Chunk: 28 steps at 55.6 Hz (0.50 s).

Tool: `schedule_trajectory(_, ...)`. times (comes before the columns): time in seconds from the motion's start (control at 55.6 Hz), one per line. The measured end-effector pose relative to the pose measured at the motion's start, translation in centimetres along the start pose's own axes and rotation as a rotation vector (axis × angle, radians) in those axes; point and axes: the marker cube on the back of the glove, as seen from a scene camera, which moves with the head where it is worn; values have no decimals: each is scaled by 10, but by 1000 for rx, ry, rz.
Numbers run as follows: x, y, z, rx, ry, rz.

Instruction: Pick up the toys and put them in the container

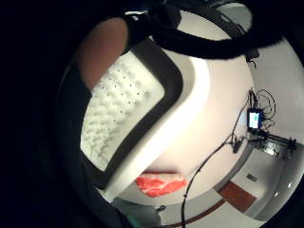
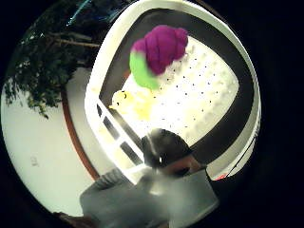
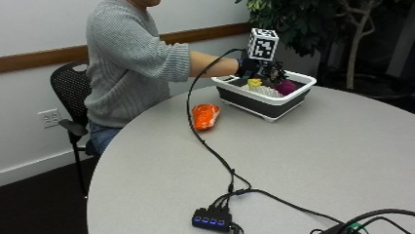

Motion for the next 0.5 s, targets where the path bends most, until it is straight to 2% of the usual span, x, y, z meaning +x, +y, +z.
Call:
schedule_trajectory(0.18,32,33,-17,47,132,103)
schedule_trajectory(0.36,85,112,-48,128,-51,24)
schedule_trajectory(0.504,134,166,-50,182,-44,135)
